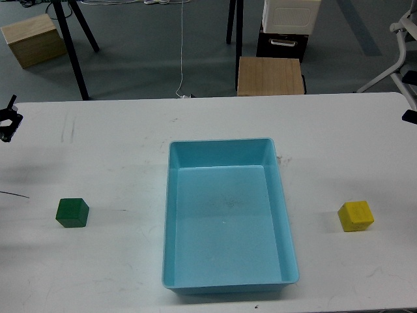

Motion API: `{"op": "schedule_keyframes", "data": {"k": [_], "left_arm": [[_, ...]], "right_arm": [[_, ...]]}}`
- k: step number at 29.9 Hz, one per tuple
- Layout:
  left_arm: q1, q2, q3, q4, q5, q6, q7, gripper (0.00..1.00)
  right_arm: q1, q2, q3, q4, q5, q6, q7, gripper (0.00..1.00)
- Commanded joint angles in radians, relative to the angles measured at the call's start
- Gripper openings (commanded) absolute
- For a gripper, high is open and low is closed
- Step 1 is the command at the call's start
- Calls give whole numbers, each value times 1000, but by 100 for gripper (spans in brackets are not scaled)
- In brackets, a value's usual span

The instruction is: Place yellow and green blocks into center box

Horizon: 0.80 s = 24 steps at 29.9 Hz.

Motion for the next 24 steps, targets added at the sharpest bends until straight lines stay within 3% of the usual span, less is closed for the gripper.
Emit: {"op": "schedule_keyframes", "data": {"k": [1, 10, 16, 20, 24], "left_arm": [[0, 19, -1, -3, -1, 0, 0, 100], [3, 25, -3, -9, -1, 0, 0, 100], [6, 39, -1, -15, 1, 0, 0, 100], [16, 51, -1, -15, 1, 0, 0, 100], [17, 45, 1, -15, 1, 0, 0, 100]], "right_arm": [[-20, 0, -25, 49, -4, 0, -1, 99], [-14, -17, -31, 104, -24, 0, -13, 99], [-11, -42, -50, 103, -197, 0, -86, 99], [-11, -45, -92, 100, -208, 0, -180, 99], [-11, -43, -145, 101, -293, 0, -195, 99]]}}
